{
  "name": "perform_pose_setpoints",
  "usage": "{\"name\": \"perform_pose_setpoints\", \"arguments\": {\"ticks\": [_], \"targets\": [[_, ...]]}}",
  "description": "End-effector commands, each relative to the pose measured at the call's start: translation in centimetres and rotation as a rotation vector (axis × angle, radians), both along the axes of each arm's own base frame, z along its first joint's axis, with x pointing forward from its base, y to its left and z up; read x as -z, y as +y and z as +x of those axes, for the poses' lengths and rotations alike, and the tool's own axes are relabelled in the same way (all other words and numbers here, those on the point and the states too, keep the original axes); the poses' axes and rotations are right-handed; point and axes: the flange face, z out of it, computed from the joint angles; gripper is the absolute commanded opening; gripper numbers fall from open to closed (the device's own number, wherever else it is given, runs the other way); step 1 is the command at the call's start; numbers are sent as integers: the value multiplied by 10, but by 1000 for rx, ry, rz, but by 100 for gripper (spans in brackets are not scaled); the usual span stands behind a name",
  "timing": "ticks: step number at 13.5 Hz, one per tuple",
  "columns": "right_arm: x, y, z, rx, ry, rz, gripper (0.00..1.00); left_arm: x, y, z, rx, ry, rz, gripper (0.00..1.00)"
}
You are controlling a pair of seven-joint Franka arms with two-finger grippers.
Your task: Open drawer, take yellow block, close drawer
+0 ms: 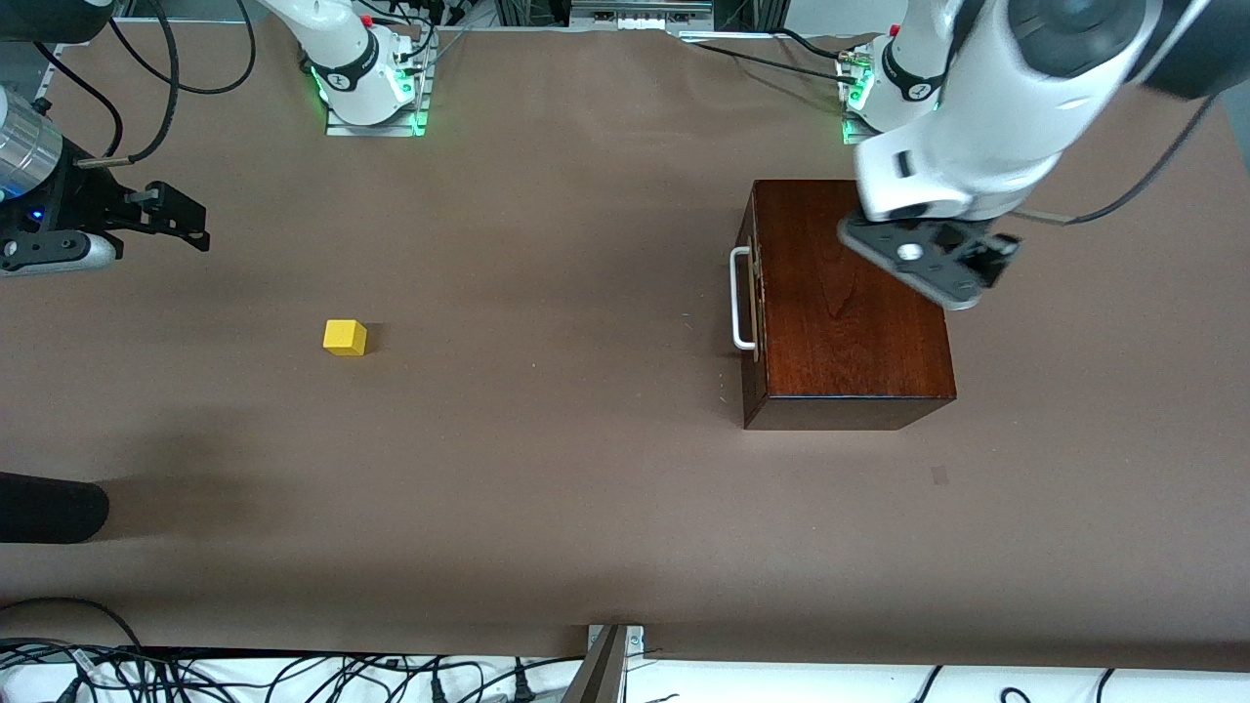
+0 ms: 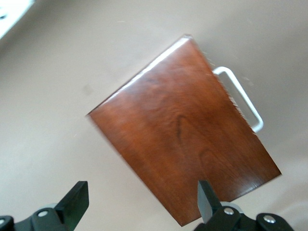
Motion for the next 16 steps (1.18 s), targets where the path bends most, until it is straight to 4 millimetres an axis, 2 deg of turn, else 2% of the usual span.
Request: {"name": "perform_pose_setpoints", "arguments": {"ticks": [1, 3, 4, 5, 7, 9, 10, 14, 16], "targets": [[-6, -2, 3, -9, -10, -13, 100, -12, 37, -24, -201, -49, 12, 100], [-6, -2, 3, -10, -10, -11, 100, -13, 67, -29, -256, -103, -15, 100], [-6, -2, 3, -10, -11, -11, 100, -11, 93, -30, -303, -117, -36, 100], [-6, -2, 2, -10, -10, -11, 100, -4, 103, -35, -336, -96, -89, 100], [-6, -2, 2, -10, -10, -11, 100, -2, 137, -49, -401, -102, -105, 100], [-6, -2, 2, -10, -10, -11, 100, 18, 147, -57, -425, -92, -102, 100], [-6, -2, 3, -10, -11, -11, 100, 23, 165, -55, -456, -104, -105, 100], [-6, -3, 3, -8, -11, -11, 100, 26, 176, -53, -477, -125, -114, 100], [-5, -2, 3, -10, -8, -11, 100, 30, 175, -52, -484, -106, -137, 100]]}}
